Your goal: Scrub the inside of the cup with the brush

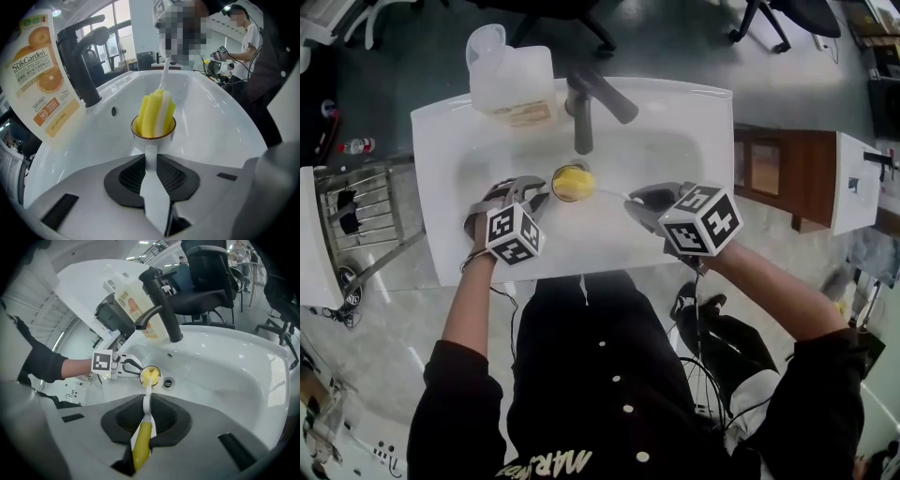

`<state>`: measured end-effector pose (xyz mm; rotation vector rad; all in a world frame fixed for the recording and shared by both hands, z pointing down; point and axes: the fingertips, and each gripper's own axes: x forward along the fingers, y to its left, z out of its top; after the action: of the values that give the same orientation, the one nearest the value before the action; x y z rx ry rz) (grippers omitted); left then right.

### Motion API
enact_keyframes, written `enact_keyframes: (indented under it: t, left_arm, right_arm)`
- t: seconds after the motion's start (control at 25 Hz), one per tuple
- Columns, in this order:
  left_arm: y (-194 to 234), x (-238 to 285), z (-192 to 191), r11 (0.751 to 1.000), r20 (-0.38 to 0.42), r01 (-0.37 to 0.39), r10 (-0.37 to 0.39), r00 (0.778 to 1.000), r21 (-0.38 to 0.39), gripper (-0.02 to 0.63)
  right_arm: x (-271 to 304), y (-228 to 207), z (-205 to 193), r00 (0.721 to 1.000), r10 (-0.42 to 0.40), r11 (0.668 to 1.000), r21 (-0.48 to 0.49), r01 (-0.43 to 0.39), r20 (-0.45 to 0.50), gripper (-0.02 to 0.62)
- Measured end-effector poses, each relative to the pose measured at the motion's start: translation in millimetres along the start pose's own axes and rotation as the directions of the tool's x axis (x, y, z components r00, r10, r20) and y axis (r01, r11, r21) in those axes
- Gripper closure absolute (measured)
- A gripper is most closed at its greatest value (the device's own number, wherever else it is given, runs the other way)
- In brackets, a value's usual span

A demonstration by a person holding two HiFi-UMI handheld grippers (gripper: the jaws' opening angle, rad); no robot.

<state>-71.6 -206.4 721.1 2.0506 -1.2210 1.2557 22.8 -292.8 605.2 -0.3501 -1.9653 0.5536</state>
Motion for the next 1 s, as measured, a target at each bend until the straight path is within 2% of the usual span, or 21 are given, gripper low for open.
enact_keyframes:
  t: [0.48, 0.72, 0.8, 1.0]
  left_arm:
    - [3, 3, -12, 0.999, -0.03, -0.002, 0.0, 1.0, -0.048, 0.516]
    - [3, 1, -11, 0.997, -0.021, -0.011, 0.009, 1.0, -0.07, 0.511]
    - [4, 0, -10, 0.995, -0.015, -0.011, 0.009, 1.0, -0.094, 0.466]
    - [9, -17, -9, 0.993, -0.021, -0.035, 0.033, 0.999, -0.117, 0.42]
  right_arm:
    - [-48, 16, 16, 0.996, 0.008, 0.999, -0.044, -0.004, 0.093, 0.546]
    - [-78, 30, 24, 0.99, -0.014, 0.99, -0.134, 0.033, 0.139, 0.545]
    - [-88, 34, 25, 0.989, -0.019, 0.985, -0.17, 0.044, 0.147, 0.545]
    - [-107, 49, 26, 0.986, -0.047, 0.942, -0.322, 0.096, 0.157, 0.545]
